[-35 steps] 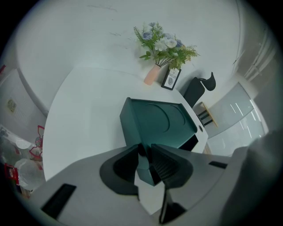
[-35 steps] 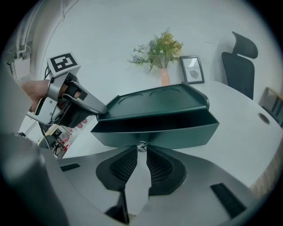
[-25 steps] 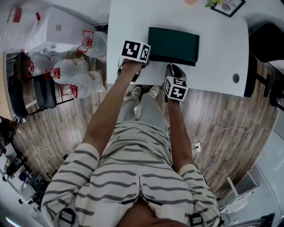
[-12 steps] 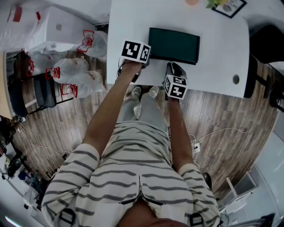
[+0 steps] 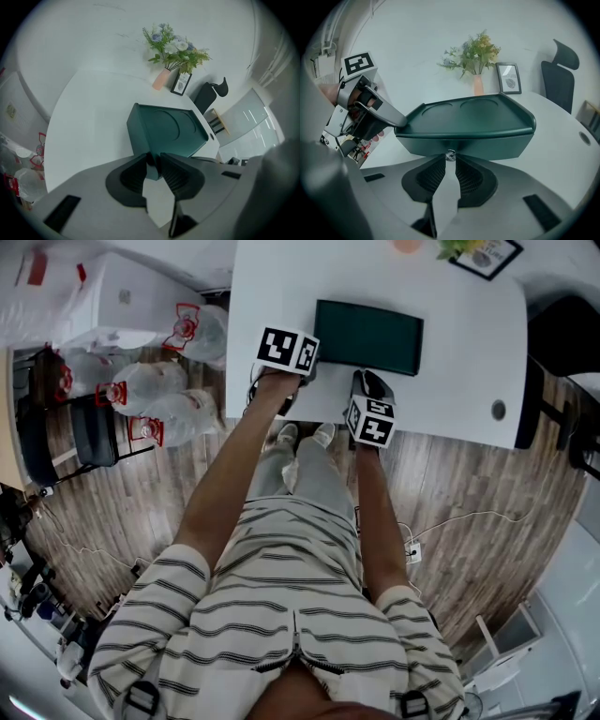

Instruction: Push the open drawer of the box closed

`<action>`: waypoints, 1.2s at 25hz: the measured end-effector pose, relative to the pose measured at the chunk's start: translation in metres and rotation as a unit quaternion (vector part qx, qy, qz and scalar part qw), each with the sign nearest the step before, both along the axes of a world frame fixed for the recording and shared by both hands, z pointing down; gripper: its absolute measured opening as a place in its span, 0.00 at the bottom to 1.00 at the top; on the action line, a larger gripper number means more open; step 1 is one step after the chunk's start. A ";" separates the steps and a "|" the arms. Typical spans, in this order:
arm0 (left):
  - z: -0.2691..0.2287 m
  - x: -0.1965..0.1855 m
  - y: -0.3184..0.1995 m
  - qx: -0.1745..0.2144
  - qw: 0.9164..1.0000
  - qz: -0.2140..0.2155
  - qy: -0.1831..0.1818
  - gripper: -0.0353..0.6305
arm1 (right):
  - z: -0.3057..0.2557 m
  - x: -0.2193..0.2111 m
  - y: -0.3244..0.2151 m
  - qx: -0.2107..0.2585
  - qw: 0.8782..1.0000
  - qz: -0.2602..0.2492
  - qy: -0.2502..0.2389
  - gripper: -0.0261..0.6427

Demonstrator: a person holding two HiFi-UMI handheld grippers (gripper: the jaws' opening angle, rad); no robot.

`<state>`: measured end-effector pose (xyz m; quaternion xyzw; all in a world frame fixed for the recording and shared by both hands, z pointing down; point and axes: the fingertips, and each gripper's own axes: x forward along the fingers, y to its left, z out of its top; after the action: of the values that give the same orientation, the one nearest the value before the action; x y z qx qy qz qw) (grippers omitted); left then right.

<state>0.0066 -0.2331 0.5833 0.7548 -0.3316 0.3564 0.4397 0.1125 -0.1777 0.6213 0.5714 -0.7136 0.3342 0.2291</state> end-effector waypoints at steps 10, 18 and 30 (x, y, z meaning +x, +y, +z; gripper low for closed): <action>-0.001 0.000 -0.001 0.004 1.000 -0.005 0.000 0.20 | 0.009 -0.002 -0.005 -0.017 1.000 0.006 -0.003 0.15; -0.001 0.000 0.000 0.004 1.000 -0.001 -0.001 0.20 | 0.008 -0.001 -0.007 -0.020 0.999 0.025 -0.014 0.15; -0.002 0.000 0.001 0.031 0.999 -0.002 -0.011 0.20 | 0.007 -0.001 0.000 -0.029 0.999 0.014 -0.021 0.18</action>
<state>0.0065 -0.2325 0.5813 0.7636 -0.3489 0.3529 0.4131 0.1111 -0.1780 0.6284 0.5671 -0.7004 0.3699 0.2259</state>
